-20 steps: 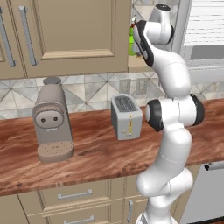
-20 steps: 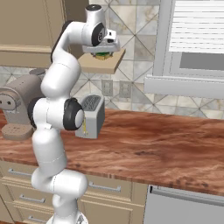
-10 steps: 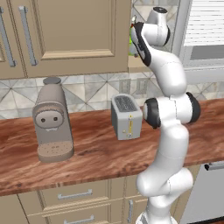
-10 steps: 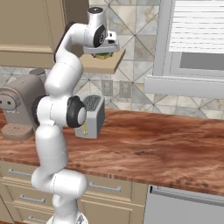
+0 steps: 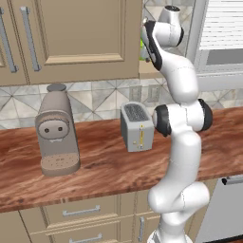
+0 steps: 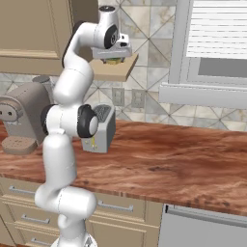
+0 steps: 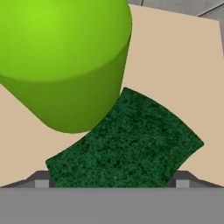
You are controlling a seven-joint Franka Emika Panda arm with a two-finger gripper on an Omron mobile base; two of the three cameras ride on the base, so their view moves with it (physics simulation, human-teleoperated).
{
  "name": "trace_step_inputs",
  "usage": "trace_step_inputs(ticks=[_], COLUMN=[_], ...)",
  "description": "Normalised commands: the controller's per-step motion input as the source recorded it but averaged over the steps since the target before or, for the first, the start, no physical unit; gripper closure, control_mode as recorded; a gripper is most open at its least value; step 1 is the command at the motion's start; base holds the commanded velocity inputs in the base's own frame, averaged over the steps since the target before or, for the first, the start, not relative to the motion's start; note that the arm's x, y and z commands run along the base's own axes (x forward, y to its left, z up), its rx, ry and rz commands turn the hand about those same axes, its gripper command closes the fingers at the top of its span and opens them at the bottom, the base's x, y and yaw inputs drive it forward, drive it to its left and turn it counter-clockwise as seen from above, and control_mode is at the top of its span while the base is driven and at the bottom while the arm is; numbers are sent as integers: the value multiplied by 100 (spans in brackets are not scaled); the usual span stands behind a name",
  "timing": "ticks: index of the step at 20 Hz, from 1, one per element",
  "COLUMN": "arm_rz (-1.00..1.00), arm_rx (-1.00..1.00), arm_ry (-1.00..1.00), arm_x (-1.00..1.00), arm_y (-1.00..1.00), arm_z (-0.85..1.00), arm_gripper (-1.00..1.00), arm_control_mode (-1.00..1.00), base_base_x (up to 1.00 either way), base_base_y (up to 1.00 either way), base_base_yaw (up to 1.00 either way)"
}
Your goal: Locate and retrieve the sponge and spray from the cabinet. Place them next to the sink.
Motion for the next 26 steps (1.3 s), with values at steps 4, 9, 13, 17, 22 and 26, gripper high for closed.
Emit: trace_step_inputs(ticks=[4, 9, 13, 17, 22, 26], arm_rz=[0, 0, 0, 0, 0, 0], arm_rx=[0, 1, 5, 2, 0, 0], arm_ry=[0, 0, -6, -2, 0, -1], arm_x=[0, -6, -30, -45, -85, -100], arm_y=[0, -19, -33, -22, -13, -18], arm_z=[-2, 12, 44, 27, 1, 0], arm_gripper=[100, 100, 100, 100, 100, 100], arm_control_mode=[-100, -100, -100, -100, -100, -100], base_base_x=[0, 0, 0, 0, 0, 0], base_base_y=[0, 0, 0, 0, 0, 0], base_base_yaw=[0, 0, 0, 0, 0, 0])
